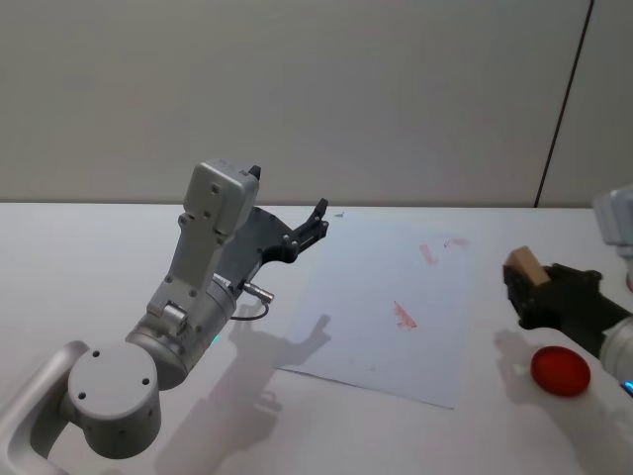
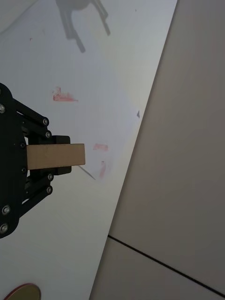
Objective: Use the one hand to pick up the stamp and affix it onto the A4 paper.
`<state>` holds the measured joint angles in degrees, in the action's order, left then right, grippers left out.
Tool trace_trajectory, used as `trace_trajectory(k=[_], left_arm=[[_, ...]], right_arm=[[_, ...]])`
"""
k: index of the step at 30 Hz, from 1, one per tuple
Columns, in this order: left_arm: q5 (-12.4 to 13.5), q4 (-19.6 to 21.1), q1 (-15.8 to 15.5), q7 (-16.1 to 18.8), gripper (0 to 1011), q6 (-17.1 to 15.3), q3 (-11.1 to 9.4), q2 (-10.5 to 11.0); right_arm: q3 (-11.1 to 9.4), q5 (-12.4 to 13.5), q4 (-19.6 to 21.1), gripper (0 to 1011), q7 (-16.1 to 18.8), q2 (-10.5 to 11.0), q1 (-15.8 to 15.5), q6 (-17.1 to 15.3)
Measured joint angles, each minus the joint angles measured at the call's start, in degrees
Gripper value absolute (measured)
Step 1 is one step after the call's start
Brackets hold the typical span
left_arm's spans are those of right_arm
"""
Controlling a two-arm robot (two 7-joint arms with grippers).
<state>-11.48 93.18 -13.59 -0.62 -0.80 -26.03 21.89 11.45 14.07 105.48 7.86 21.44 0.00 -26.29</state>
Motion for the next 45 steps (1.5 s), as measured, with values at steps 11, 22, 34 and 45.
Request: trace_trajectory(k=[11,22,34,45], left_arm=[[0.00,0.00,0.00,0.00,1003,0.00,0.00,0.00],[0.00,0.00,0.00,0.00,1003,0.00,0.00,0.00],[0.00,0.00,0.00,0.00,1003,0.00,0.00,0.00],[0.00,0.00,0.00,0.00,1003,0.00,0.00,0.00]], right_arm=[[-2.02,1.44,2.46,221,-2.07,2.91,-3.66,-1.26],[-3.06,1.87,3.70,221,-3.70,4.63,-6.92,-3.60],[-3.39,0.50,3.06,221,-4.61,5.25,-8.57,-5.22],[-2.30,-1.90,0.29,221,-3.48,3.68,-6.78,-5.50]])
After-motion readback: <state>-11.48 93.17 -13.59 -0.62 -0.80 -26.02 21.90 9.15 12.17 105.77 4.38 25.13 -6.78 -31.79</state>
